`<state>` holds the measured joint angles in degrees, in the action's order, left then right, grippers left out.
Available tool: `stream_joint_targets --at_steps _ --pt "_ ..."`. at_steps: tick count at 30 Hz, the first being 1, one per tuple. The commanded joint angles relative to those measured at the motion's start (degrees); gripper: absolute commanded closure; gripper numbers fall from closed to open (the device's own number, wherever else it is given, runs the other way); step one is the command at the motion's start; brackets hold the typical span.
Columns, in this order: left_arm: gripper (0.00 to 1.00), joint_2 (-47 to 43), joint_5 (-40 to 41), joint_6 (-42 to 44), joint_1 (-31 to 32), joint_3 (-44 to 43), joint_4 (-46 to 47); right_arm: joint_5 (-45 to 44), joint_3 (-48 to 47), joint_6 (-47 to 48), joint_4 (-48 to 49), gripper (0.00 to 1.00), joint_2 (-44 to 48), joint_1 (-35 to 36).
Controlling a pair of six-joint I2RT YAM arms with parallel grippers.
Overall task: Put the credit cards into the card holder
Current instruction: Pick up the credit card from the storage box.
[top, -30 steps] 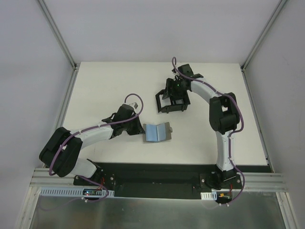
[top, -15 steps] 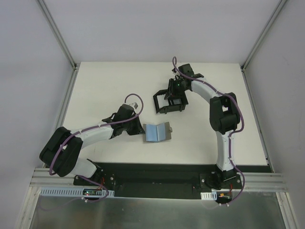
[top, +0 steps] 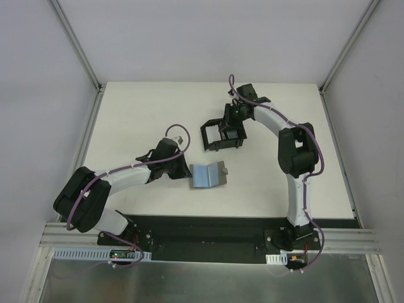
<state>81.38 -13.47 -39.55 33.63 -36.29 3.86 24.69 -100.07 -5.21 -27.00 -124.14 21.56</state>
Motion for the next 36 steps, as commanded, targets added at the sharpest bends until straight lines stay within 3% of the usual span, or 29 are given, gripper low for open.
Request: stream_joint_targets --at_steps 1,25,36 --pt "1.0 0.27 -1.38 1.23 -0.58 -1.68 0.1 0.63 -1.62 0.73 -1.12 0.84 4.78 -0.03" --pt "1.0 0.97 -1.82 1.32 -0.58 -2.03 0.1 2.47 -2.14 -0.67 -1.56 0.86 3.11 1.03" --pt "1.0 1.76 -2.26 1.58 -0.58 -2.47 0.1 2.64 -2.14 -1.47 -1.38 0.81 2.76 1.11"
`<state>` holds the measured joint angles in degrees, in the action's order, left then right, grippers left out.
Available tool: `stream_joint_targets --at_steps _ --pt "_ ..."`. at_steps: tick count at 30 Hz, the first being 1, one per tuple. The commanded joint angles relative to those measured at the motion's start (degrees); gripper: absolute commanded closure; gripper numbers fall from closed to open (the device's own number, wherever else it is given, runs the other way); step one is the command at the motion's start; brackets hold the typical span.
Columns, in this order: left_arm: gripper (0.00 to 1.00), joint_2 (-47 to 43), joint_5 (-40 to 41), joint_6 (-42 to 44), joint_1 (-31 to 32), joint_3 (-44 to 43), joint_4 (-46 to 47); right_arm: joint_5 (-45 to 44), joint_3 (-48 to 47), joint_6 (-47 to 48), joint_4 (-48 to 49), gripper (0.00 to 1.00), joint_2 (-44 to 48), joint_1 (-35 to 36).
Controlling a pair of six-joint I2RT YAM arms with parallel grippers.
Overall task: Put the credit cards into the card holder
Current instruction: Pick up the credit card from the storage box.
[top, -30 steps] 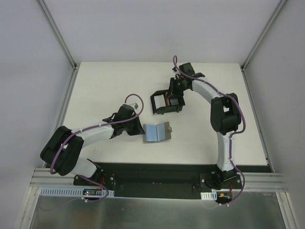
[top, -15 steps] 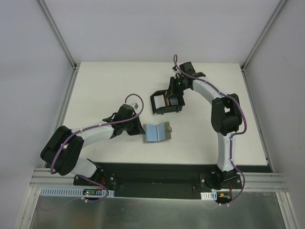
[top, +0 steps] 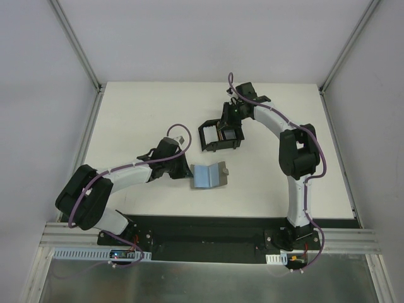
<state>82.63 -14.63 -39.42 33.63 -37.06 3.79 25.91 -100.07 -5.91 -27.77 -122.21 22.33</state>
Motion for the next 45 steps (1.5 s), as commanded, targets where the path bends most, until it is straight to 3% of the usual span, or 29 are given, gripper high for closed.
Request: stream_joint_targets --at_steps 1,15,24,30,45 --pt "1.0 0.43 -1.01 1.45 -0.58 -1.7 0.16 1.51 -2.32 -0.85 -0.71 0.82 0.75 0.44" --pt "1.0 0.51 -1.28 1.54 -0.58 -1.7 0.16 2.39 -1.62 -0.86 -0.44 0.81 1.45 0.26" --pt "1.0 0.08 -1.19 1.36 -0.58 -1.26 0.16 -3.32 -0.65 -0.68 -0.35 0.91 3.91 -0.62" --pt "1.0 0.25 -1.27 1.36 -0.58 -1.26 0.16 -1.04 -0.65 -0.33 -0.27 0.97 3.73 -0.71" --pt "1.0 0.43 -1.36 1.54 -0.67 -1.61 0.16 0.63 -0.92 -1.38 0.08 0.91 4.79 0.17"
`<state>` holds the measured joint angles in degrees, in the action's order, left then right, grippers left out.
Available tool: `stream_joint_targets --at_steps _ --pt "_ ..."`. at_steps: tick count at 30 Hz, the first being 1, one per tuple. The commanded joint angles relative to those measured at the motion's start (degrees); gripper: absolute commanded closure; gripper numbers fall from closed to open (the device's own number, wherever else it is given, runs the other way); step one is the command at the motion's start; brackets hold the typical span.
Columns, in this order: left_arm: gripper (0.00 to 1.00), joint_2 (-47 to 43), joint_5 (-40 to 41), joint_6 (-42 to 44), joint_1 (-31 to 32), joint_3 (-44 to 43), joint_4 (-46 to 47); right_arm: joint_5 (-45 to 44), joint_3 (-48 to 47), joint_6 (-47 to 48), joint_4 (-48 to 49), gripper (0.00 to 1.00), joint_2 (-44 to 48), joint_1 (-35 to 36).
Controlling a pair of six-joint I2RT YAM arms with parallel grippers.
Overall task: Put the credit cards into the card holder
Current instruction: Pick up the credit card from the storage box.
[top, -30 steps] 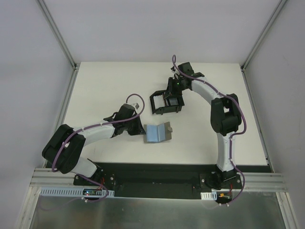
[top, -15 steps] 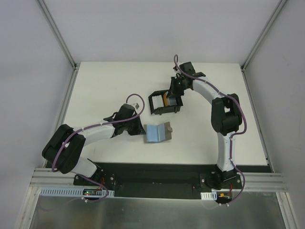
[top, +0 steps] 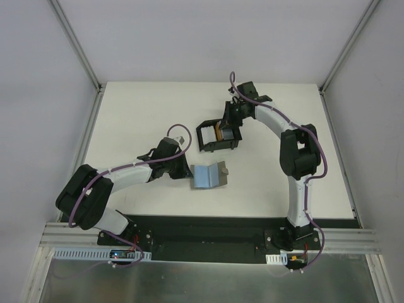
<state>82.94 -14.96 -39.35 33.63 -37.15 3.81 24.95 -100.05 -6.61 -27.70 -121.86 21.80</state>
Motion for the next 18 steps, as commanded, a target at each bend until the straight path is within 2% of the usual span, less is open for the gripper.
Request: stream_joint_targets --at_steps 1,11,16,18 --pt "1.0 0.12 -0.95 1.56 -0.67 -1.53 0.14 1.59 -1.02 -0.77 -0.07 0.9 4.53 0.7" --pt "1.0 0.47 -1.3 1.82 -0.75 -1.7 0.14 1.33 -1.11 -0.95 -0.16 0.87 4.35 0.96" --pt "1.0 0.47 -1.21 1.65 -0.67 -1.53 0.14 -0.25 -1.55 -0.68 -1.03 0.98 4.44 0.96" --pt "1.0 0.38 -1.21 1.74 -0.67 -1.44 0.14 -0.86 -1.73 -0.51 -1.38 0.98 4.18 0.87"
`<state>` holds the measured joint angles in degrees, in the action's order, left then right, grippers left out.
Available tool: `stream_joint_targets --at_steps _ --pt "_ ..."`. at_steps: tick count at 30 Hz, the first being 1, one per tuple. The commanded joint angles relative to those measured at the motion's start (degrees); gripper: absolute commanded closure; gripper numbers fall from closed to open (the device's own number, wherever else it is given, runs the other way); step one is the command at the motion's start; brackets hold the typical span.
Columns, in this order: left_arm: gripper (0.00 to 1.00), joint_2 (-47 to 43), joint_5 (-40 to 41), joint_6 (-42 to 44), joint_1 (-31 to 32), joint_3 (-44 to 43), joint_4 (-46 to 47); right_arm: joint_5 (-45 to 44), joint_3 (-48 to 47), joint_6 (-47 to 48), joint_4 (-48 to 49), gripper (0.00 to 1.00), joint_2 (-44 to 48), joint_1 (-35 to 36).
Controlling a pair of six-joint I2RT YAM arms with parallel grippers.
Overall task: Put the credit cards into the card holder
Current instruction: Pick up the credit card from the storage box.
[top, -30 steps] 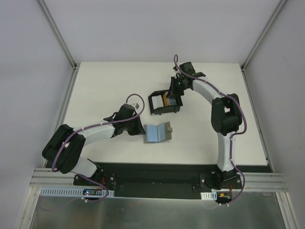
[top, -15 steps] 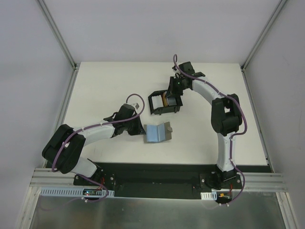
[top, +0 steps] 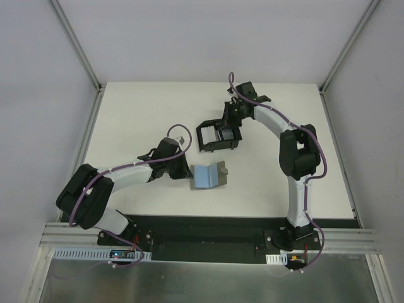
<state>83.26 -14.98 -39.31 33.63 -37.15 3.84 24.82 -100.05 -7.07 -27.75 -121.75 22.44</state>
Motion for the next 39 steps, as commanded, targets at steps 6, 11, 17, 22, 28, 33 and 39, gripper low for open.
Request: stream_joint_targets --at_steps 6,11,17,22,28,33,39 --pt "1.0 -0.03 -1.28 1.69 -0.67 -1.26 0.12 1.2 -2.25 0.39 -0.82 0.54 2.4 0.41" --pt "1.0 0.15 -1.54 1.78 -0.67 -1.44 0.03 2.25 -3.39 0.3 -0.2 0.42 -0.5 1.56" --pt "1.0 -0.03 -1.37 1.87 -0.67 -1.26 0.12 4.36 -5.5 -0.4 -0.64 0.38 -4.89 2.87" --pt "1.0 -0.21 -1.45 1.96 -0.76 -1.17 0.12 3.93 -5.6 -0.4 -0.91 0.36 -5.78 3.49" --pt "1.0 -0.12 -1.63 1.96 -0.84 -1.17 0.12 4.36 -6.65 0.3 -2.57 0.34 -6.56 3.58" --pt "1.0 -0.12 -1.8 1.87 -0.84 -1.17 0.12 6.55 -7.79 0.39 -3.45 0.36 -7.09 3.84" --pt "1.0 -0.21 -1.89 1.96 -0.93 -1.26 0.12 7.52 -8.76 0.13 -3.37 0.49 -5.95 4.11"
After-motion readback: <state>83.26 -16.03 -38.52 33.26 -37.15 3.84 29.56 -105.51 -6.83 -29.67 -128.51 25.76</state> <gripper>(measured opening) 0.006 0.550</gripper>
